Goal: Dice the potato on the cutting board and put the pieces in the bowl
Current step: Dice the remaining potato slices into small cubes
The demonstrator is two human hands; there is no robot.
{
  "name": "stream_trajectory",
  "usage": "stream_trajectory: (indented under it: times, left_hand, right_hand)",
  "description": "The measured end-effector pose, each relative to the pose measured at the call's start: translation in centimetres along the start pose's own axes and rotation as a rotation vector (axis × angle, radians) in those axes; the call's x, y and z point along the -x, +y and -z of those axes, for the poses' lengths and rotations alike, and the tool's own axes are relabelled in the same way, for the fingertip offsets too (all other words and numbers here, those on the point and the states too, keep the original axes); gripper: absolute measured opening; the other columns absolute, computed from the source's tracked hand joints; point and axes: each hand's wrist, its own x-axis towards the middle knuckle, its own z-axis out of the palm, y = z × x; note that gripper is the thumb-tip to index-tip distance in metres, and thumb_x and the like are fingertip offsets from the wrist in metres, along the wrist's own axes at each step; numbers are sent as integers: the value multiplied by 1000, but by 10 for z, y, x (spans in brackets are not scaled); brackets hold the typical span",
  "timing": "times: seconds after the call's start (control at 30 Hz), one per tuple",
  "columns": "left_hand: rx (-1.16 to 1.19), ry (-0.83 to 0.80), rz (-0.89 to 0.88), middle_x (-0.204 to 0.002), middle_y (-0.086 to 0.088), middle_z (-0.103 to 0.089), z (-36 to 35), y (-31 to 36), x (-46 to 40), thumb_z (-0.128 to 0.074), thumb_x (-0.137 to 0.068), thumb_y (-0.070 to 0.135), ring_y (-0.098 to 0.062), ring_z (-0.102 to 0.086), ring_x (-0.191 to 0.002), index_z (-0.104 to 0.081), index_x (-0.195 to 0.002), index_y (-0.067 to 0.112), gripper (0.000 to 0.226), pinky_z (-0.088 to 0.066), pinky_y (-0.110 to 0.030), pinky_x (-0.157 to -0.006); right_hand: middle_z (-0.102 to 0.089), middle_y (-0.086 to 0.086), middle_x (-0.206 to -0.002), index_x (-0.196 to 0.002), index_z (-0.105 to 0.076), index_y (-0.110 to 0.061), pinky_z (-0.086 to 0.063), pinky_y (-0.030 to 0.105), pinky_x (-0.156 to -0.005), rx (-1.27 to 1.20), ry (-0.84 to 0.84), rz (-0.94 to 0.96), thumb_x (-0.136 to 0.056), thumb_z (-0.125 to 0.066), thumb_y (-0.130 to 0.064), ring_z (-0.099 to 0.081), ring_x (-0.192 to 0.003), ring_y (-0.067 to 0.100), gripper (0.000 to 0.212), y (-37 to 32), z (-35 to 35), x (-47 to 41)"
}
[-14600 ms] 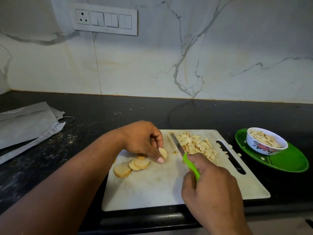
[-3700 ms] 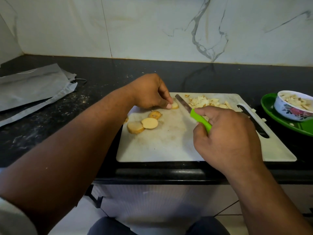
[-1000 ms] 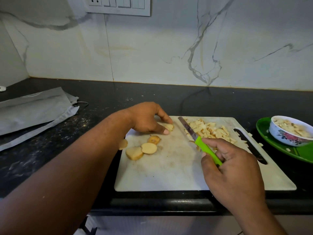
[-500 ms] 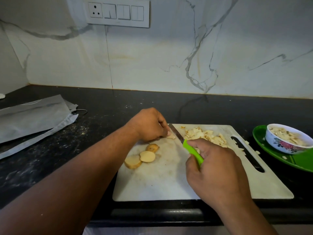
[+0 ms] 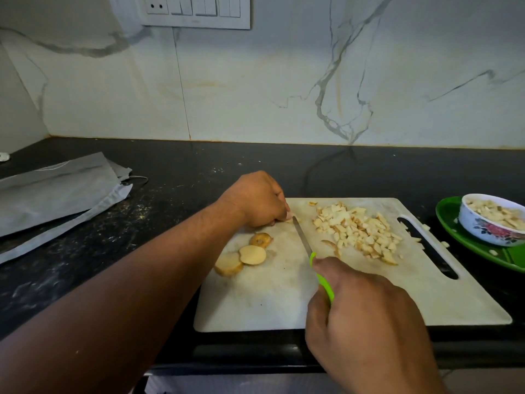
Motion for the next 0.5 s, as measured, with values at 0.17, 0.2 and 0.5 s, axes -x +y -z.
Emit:
stream_trajectory:
  times: [0.17,0.2,0.5]
  left_hand:
    - [8,-67,-21,-57,17,-69,7,-3,5,-75,-94,15,1,-67,-61,-80,-87,20,10,-56,-21,-66]
    - [22,-80,-14,-55,19,-68,8,-3,6,-73,-95,13,2,-66,-58,-79,-87,22,14,-54,-18,-62]
    - [103,9,59,-78,4,-79,2,-3,2,-85,-83,12,-14,-75,-82,-83,-81,14,3,-64,-42,-87]
  right_hand:
    - [-61,-15,-94,-137,-37,-46,-46,21,-77,13,15,-15,-91,-43,-46,-57,-87,8,46,-1,10,5]
    - [-63,-15,-95,-135,-41,-44,-46,22,-75,12,48,-2,-91,-43,-45,-55,-82,9,44,-1,8,1]
    - [-49,-11,-72,-121,-54,-35,-35,18,-56,-42,116,36,-91,-49,-38,-44,-61,9,31,-11,-9,-22]
